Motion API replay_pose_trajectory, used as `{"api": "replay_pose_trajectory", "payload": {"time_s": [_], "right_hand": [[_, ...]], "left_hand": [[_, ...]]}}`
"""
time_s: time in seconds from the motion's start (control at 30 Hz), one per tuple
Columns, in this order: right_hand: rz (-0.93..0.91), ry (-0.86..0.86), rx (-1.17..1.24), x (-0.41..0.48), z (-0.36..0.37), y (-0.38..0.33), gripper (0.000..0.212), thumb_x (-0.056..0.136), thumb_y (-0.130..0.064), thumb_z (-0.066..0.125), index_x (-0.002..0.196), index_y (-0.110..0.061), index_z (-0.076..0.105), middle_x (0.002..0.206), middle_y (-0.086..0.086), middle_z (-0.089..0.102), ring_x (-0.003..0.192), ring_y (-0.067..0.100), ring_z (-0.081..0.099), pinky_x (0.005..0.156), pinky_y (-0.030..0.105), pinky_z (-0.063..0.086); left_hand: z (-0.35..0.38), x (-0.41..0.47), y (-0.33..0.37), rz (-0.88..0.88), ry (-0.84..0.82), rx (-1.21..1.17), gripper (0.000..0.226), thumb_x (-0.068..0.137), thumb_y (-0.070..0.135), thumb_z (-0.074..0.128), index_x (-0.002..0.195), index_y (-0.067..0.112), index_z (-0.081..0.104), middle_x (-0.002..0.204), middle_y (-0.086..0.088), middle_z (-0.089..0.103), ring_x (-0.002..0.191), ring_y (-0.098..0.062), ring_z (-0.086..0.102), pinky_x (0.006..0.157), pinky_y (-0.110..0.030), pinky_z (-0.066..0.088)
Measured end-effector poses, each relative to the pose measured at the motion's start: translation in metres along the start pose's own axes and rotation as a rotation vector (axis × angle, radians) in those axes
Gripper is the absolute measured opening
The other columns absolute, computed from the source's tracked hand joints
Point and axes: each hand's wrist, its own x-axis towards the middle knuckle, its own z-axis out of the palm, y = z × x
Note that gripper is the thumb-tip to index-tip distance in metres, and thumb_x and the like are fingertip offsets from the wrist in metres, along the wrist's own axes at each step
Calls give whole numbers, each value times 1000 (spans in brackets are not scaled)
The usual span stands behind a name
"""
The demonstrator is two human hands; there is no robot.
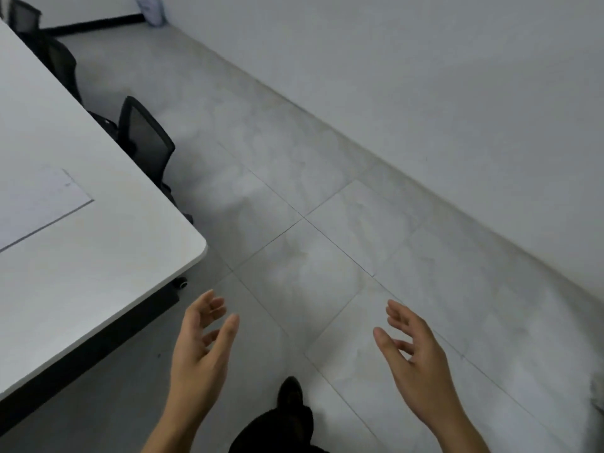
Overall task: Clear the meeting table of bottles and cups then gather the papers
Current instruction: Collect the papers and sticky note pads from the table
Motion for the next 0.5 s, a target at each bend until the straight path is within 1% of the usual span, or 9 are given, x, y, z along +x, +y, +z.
{"api": "replay_pose_trajectory", "payload": {"time_s": [0.1, 0.2, 0.23, 0.33, 0.43, 0.5], "right_hand": [[-26, 29, 6, 87, -2, -35, 42, 91, -30, 68, 127, -45, 53, 130, -21, 59, 118, -9, 55, 88, 16, 47], [-32, 75, 41, 162, 3, -61, 42, 91, -29, 67, 130, -37, 55, 128, -21, 61, 118, -10, 55, 86, 13, 45], [-32, 88, 55, 188, 8, -66, 43, 90, -30, 67, 131, -34, 55, 128, -21, 61, 118, -9, 55, 85, 12, 45], [-25, 86, 92, 269, 33, -71, 44, 90, -30, 66, 132, -33, 56, 128, -21, 62, 119, -8, 56, 85, 14, 46], [-28, 55, 125, 365, 72, -75, 46, 88, -32, 67, 132, -34, 56, 129, -20, 62, 119, -6, 56, 88, 17, 46], [-42, 16, 135, 435, 98, -85, 47, 87, -36, 65, 132, -34, 55, 129, -19, 61, 119, -7, 55, 88, 15, 46]], "left_hand": [[26, 86, 30, 18, 1, -5, 46, 87, 38, 65, 129, 32, 49, 123, 8, 61, 114, -6, 59, 88, -25, 47], [47, 161, 52, 31, -19, -4, 41, 88, 39, 65, 126, 37, 50, 123, 10, 61, 114, -4, 59, 85, -19, 45], [53, 184, 55, 40, -17, 16, 41, 89, 40, 66, 127, 36, 50, 122, 11, 62, 113, -2, 59, 84, -17, 45], [73, 257, 52, 44, 18, 41, 47, 83, 34, 62, 129, 32, 52, 121, 9, 64, 113, -3, 60, 82, -11, 48], [95, 343, 43, 27, 66, 35, 44, 81, 29, 63, 123, 38, 53, 119, 2, 65, 113, -5, 61, 82, -9, 48], [107, 409, 46, 12, 87, 38, 41, 82, 30, 66, 119, 42, 52, 119, 0, 65, 112, -5, 62, 82, -9, 48]]}}
